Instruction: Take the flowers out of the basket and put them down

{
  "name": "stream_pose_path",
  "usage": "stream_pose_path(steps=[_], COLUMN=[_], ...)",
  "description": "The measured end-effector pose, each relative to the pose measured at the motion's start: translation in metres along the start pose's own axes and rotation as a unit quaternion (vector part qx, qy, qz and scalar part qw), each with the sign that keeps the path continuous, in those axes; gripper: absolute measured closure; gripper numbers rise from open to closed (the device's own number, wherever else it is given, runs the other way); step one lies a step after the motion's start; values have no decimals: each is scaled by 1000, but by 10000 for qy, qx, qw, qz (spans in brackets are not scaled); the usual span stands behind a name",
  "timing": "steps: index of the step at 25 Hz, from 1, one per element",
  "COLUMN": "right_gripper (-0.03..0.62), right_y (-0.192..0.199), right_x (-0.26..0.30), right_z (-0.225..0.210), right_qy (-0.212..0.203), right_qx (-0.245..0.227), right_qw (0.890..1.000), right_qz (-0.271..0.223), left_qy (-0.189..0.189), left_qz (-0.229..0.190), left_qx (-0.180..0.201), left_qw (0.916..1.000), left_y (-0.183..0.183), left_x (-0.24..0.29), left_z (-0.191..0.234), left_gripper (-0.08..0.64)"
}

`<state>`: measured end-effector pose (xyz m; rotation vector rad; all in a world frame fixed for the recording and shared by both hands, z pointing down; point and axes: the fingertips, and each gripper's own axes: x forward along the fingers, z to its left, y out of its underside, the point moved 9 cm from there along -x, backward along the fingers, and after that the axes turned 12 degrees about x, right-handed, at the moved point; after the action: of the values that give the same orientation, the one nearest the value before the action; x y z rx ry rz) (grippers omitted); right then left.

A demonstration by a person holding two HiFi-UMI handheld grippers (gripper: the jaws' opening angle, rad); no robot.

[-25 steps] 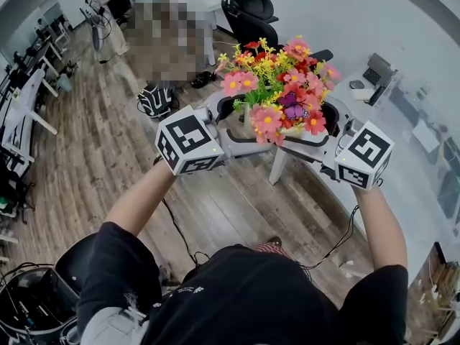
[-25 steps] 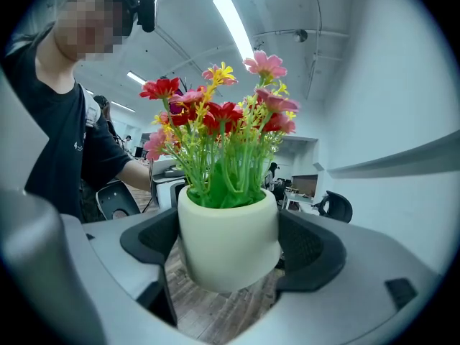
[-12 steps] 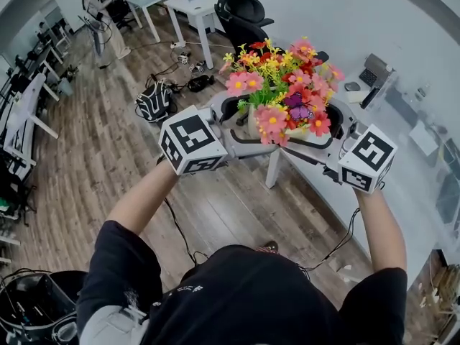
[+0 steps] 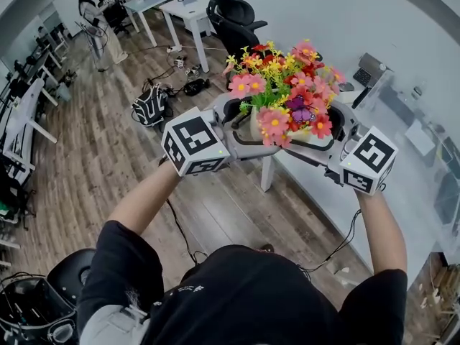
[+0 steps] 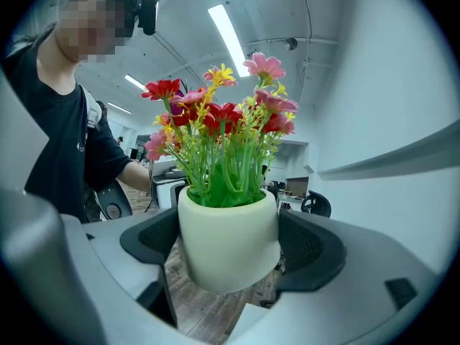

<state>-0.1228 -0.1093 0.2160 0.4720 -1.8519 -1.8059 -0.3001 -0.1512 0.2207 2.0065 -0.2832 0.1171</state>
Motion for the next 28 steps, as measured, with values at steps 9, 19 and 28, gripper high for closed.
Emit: stream_pose_path(steps=[9,19,28], right_gripper=[155,155,155], right_y=[7,8,3], right_x=[-22,-8,17], right_z=[-15,-16,-19], right_qy=[39,252,568], right_qx=[-43,33,105], right_qw=[10000,9996,9983], right_qz=[40,119,86], left_qy=[8,210,505], left_qz=[-59,-151,-276], left_qx=[18,2,85], left_qw=[10000,9997,9983], left_y=[-1,11,23], left_x=[27,23,12], left_z=[-3,10,38], left_gripper=[126,126,126])
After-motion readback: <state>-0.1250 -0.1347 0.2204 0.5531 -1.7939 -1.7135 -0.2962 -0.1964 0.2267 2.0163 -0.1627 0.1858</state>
